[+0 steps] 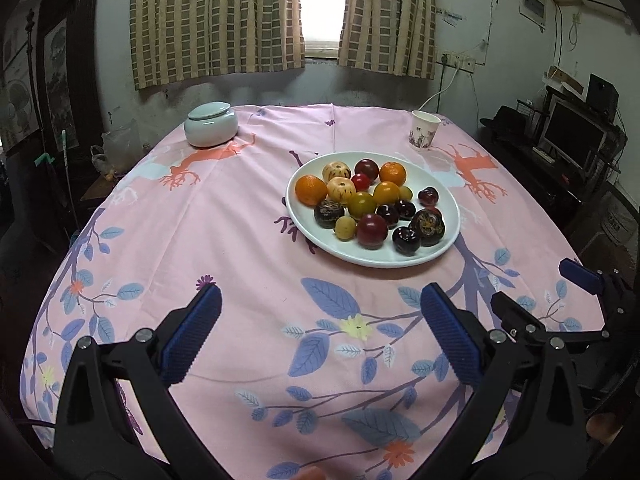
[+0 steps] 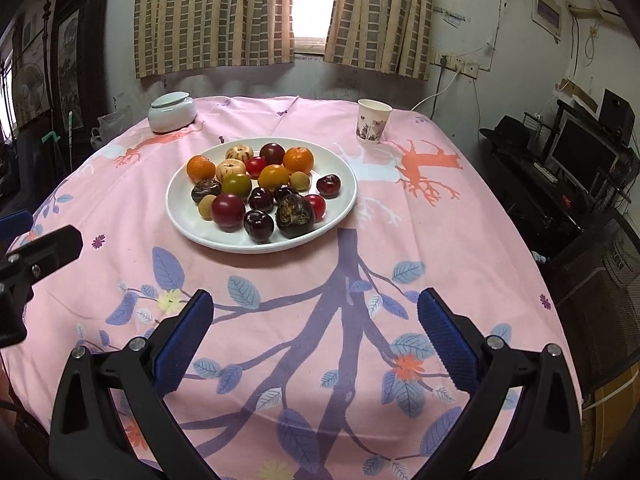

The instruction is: Organize fruits

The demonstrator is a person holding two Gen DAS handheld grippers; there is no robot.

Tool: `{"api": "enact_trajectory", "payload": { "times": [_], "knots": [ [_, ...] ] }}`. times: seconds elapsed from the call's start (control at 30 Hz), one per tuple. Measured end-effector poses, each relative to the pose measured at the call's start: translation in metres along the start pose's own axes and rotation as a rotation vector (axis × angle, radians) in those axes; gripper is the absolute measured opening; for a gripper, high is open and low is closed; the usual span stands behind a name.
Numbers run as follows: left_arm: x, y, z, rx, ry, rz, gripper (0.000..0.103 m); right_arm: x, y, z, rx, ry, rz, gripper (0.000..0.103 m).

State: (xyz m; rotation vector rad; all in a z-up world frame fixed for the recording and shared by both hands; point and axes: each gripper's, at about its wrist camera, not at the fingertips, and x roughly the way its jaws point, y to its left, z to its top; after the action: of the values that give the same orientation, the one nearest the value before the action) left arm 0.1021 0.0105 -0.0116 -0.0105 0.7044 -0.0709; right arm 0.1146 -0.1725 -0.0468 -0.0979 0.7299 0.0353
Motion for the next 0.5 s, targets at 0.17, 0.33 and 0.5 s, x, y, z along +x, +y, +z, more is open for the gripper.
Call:
{"api": "enact_trajectory", "payload": {
  "times": [0.17,0.33,0.5],
  "knots": [
    [0.0006,-0.0017,0.0022,-0.006,0.003,-0.009,0.101,-0.0017,0.001,0.0024,-0.001,-0.001,-0.012,0.102],
    [0.0031,-0.0064,0.0013,0.006,0.013,-0.014,0.101,-0.0009,0.002,0.003,-0.002,0.003,-0.012,0.102],
    [0.0037,-0.0079,0.0004,0.013,0.017,-0.017,0.101,-0.001,0.0023,0.0031,-0.002,0.003,-0.011,0.102]
  ]
}}
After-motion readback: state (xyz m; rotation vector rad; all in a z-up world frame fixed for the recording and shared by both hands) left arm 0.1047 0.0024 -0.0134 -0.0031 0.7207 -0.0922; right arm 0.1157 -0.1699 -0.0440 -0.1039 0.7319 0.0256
